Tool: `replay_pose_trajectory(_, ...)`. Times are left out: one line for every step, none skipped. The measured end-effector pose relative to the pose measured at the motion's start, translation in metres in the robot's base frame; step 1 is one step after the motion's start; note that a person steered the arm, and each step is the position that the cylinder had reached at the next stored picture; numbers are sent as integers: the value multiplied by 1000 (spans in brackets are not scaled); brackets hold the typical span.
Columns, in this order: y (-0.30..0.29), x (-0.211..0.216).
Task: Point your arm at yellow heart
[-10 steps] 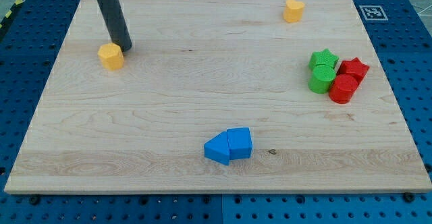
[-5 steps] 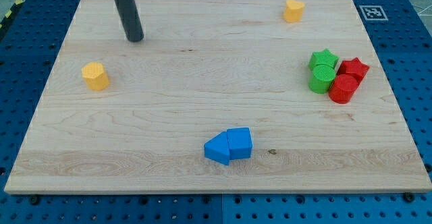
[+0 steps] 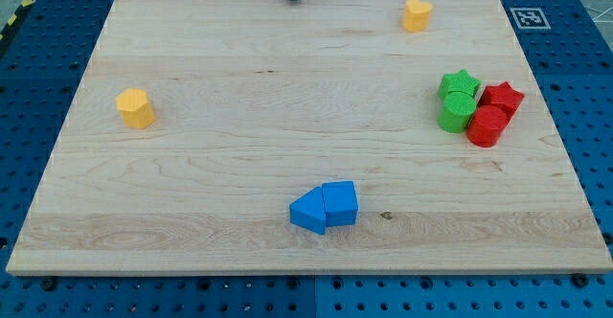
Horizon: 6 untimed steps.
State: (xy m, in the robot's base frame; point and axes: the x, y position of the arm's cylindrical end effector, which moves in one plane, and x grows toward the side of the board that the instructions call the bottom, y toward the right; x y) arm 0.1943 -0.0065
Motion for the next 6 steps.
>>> replay_pose_trajectory(79,-2)
replay_pose_trajectory(163,-2)
replay_pose_trajectory(198,22)
replay_pose_trajectory(204,63)
replay_pose_trajectory(198,79)
replay_pose_trajectory(203,67)
